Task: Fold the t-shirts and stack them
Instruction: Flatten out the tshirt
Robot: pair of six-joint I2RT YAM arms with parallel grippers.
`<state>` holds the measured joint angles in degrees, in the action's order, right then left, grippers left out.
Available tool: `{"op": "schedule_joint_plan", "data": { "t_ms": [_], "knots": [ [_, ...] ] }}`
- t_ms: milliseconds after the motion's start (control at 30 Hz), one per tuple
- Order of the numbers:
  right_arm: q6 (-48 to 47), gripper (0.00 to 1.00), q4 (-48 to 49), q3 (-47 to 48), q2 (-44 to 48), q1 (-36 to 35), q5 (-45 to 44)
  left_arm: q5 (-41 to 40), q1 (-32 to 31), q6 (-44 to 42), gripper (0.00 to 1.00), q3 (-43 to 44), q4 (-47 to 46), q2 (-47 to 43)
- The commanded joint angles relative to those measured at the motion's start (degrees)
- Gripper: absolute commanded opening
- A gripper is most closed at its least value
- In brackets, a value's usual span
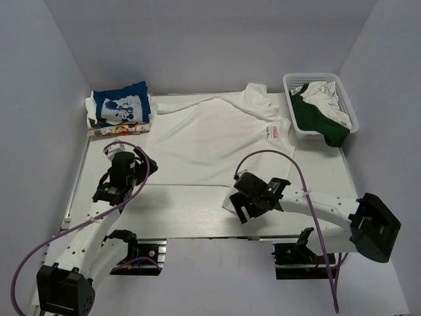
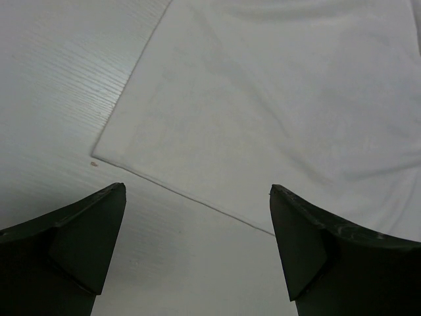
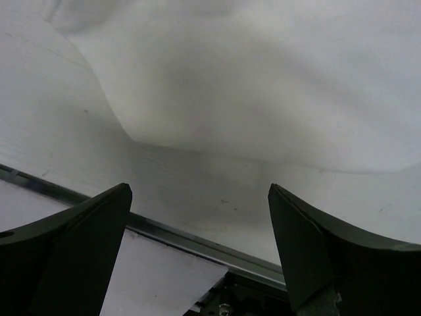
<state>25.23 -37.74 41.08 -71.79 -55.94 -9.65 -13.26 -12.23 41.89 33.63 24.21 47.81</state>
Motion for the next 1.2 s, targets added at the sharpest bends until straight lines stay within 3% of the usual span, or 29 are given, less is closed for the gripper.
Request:
{"op": "schedule_joint_plan", "data": {
  "t_ms": [0, 67, 167, 200, 300, 333, 500, 733, 1000, 1167],
  "knots": [
    [0.08, 0.9, 4.85, -0.3, -2.98, -1.71, -6.95, 1.39, -0.34, 1.35, 1.0, -0.14, 0.05, -1.15],
    [-0.8, 0.9, 6.87, -1.08, -4.75, -1.8, -7.05, 0.69, -0.34, 1.35, 1.0, 0.56, 0.84, -0.09],
    [-0.8, 0.77, 9.96, -0.92, -8.45, -1.62, -8.01, 0.07, -0.34, 1.35, 1.0, 0.56, 1.46, 0.7],
    [-0.89, 0.57, 10.05, -0.65, -8.98, -1.63, -8.63, 0.07, -0.34, 1.35, 1.0, 0.56, 1.46, 0.7],
    [0.34, 0.25, 6.47, 1.72, -10.39, -1.62, -12.05, 0.07, -0.34, 1.35, 1.0, 0.56, 1.46, 0.7],
    [1.21, 0.0, 3.75, 3.72, -9.87, -1.45, -13.28, 0.07, -0.34, 1.35, 1.0, 0.56, 1.46, 0.7],
    [2.28, 0.0, -7.43, 15.22, -8.63, -0.75, -17.6, 0.07, -0.34, 0.83, 1.0, 0.56, -1.17, 0.09],
    [-2.38, 0.0, -18.85, 23.86, -10.39, 3.38, -9.27, 0.07, -0.34, 0.3, 1.0, 1.09, -1.18, 3.16],
    [-5.98, 0.0, -22.82, 30.54, -8.63, 11.2, -8.28, 0.6, -0.34, 0.3, 1.0, 1.09, -1.71, 4.22],
    [-9.14, 0.0, -16.43, 29.94, -11.43, 15.77, -11.79, 1.13, -0.34, 0.3, 1.0, 1.09, -1.71, 4.22]
  ]
}}
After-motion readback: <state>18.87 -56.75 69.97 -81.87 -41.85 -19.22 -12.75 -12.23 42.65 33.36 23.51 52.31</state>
